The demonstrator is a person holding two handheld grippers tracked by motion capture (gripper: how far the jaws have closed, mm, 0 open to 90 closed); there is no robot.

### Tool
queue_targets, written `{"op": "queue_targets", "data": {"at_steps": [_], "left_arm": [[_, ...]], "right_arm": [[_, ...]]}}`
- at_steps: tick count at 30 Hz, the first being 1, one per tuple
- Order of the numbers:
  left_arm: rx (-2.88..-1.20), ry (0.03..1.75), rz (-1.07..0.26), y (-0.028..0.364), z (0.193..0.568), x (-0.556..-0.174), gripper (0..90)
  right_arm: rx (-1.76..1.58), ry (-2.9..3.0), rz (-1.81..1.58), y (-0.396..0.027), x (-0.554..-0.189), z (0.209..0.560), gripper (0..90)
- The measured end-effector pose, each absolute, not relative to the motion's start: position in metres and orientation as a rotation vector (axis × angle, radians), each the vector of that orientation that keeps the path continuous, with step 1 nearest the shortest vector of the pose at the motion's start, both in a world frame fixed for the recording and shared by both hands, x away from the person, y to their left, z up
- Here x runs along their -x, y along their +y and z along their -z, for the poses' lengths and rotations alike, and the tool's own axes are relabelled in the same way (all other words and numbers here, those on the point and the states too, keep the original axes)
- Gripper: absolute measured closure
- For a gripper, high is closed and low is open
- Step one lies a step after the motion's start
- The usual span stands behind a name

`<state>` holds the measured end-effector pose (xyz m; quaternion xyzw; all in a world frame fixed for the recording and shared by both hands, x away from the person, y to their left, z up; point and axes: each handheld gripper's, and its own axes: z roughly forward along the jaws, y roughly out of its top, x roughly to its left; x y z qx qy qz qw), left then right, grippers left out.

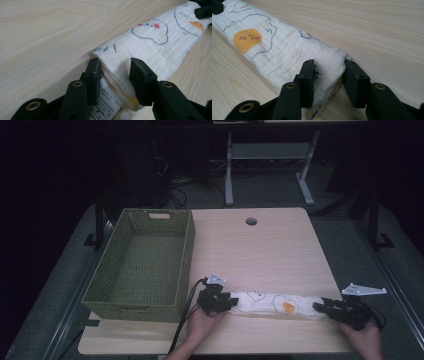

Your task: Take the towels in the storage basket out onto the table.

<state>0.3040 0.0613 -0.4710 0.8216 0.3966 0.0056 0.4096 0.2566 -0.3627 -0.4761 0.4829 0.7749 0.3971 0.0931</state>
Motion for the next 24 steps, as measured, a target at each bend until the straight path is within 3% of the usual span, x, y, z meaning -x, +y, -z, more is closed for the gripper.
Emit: {"op": "queue_targets", "data": {"at_steps": [10,24], "left_arm": [[-2.072,0.943,0.070,0.051,0.475,-0.301,82.0],[-1.934,0.960,0.162,0.072,0.459,-0.284,84.5]], "right_arm": [[-1.422,2.362,-1.243,-0.353,-0.262,0.479,81.1],[-1.415,2.345,-1.414,-0.355,-0.268,0.450,82.4]]}}
